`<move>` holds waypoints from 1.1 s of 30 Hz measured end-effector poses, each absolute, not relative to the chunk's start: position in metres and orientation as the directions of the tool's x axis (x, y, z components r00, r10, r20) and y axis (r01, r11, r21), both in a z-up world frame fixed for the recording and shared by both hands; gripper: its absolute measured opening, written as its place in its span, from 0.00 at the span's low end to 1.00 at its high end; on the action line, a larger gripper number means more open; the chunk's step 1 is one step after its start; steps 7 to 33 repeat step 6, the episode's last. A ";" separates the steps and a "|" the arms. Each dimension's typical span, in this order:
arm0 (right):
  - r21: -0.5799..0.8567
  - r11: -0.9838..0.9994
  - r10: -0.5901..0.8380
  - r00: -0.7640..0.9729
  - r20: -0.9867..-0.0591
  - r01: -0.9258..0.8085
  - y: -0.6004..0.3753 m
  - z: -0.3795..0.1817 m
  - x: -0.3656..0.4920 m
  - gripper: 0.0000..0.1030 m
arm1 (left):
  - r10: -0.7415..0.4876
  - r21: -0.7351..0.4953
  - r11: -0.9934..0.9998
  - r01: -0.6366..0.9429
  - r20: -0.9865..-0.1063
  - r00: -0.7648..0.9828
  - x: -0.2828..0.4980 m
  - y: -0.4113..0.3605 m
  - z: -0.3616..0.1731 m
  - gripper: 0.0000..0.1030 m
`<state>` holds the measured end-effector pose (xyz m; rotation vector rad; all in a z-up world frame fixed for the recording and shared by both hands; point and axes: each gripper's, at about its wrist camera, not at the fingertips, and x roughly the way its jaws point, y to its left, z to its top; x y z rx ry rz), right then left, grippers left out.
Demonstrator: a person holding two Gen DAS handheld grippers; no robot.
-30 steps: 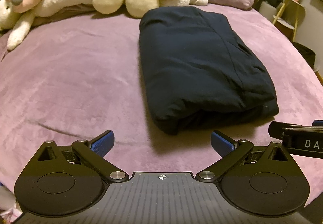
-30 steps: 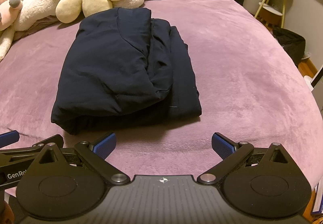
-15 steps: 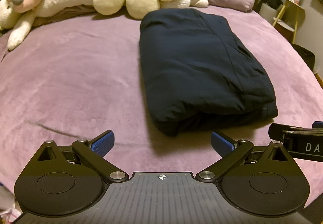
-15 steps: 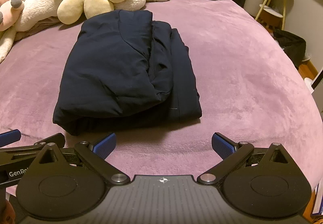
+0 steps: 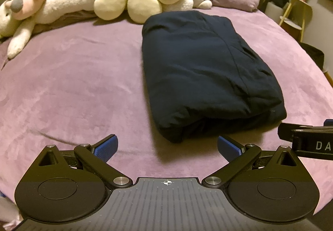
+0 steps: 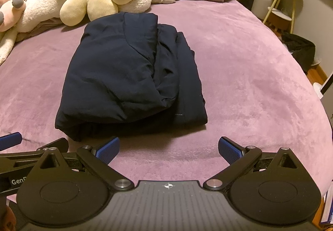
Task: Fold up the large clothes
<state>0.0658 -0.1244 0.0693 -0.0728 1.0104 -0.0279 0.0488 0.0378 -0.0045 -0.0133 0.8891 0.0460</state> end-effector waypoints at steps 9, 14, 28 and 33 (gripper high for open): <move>-0.074 0.997 -0.059 0.531 -0.845 -0.007 -0.125 0.070 0.066 0.98 | 0.043 0.016 0.999 -0.048 -0.776 0.629 0.051 0.038 -0.003 1.00; -0.074 0.997 -0.059 0.531 -0.845 -0.007 -0.125 0.070 0.066 0.98 | 0.043 0.016 0.999 -0.048 -0.776 0.629 0.051 0.038 -0.003 1.00; -0.074 0.997 -0.059 0.531 -0.845 -0.007 -0.125 0.070 0.066 0.98 | 0.043 0.016 0.999 -0.048 -0.776 0.629 0.051 0.038 -0.003 1.00; -0.074 0.997 -0.059 0.531 -0.845 -0.007 -0.125 0.070 0.066 0.98 | 0.043 0.016 0.999 -0.048 -0.776 0.629 0.051 0.038 -0.003 1.00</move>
